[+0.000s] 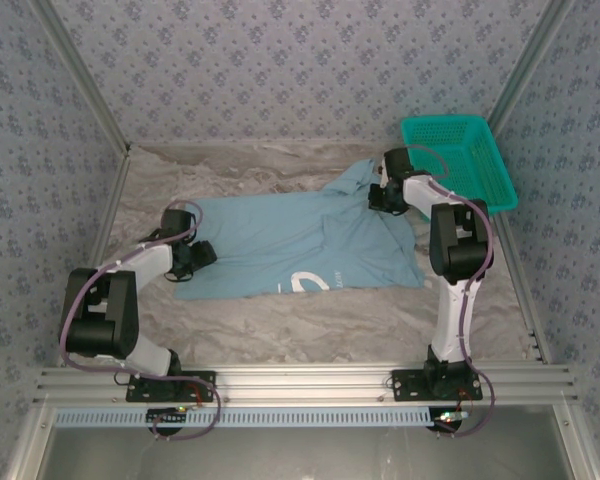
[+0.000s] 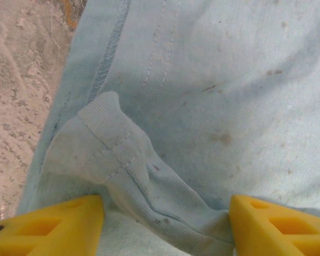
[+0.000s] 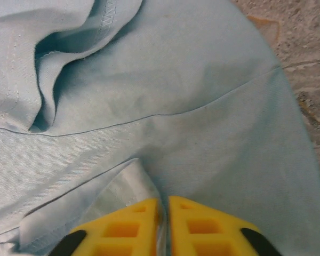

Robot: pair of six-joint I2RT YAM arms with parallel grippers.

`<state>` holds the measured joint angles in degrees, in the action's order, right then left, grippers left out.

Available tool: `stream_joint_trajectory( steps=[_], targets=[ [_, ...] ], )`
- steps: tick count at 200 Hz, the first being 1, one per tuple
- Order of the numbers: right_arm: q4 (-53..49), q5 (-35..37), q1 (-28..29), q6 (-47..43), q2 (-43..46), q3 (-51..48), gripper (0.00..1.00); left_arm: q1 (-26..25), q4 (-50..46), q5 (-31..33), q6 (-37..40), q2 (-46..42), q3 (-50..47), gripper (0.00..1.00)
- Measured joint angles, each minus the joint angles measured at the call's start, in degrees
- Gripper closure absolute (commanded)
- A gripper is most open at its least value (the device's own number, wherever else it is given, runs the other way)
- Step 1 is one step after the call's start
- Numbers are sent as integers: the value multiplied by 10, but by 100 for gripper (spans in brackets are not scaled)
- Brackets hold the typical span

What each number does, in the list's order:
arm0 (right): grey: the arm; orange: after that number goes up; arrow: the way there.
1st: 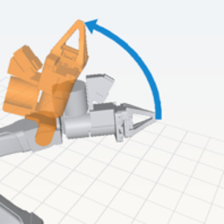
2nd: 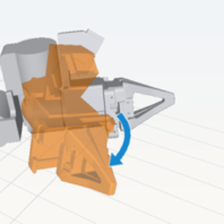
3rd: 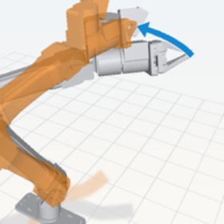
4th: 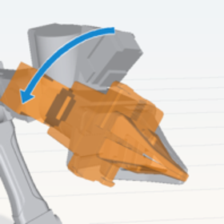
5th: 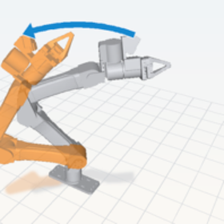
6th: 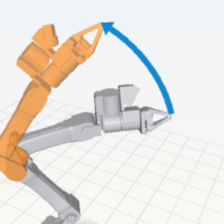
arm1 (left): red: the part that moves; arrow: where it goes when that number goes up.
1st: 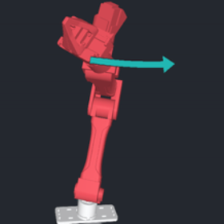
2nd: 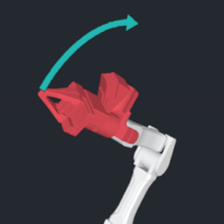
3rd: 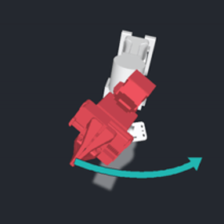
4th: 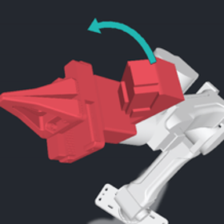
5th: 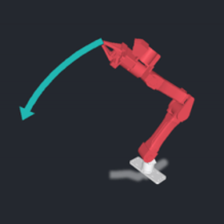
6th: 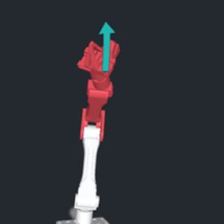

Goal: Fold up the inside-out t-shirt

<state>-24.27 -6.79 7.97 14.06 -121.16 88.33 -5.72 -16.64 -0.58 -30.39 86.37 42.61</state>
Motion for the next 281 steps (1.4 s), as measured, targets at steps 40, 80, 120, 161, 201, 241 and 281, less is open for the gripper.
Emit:
stream_joint_trajectory(
  steps=[40,80,120,161,201,241,281],
  targets=[
    [-15,3,-9,-6,19,-1,72,0,0,0,0,0,0,36],
    [-12,5,-7,-19,155,-96,65,0,-1,-3,-1,-3,0,36],
    [-22,-6,28,-5,271,-211,63,0,-7,-18,-12,-57,0,35],
    [-58,-18,41,25,214,-238,68,-8,0,-50,-22,-73,8,35],
    [-125,-1,22,44,176,-239,68,-14,-4,-70,-20,-21,9,36],
    [-172,17,14,49,208,-277,68,-23,-15,-78,-19,-16,-15,36],
    [-228,33,13,65,285,-359,66,-57,-31,-83,-31,-88,-70,35]
  ],
)
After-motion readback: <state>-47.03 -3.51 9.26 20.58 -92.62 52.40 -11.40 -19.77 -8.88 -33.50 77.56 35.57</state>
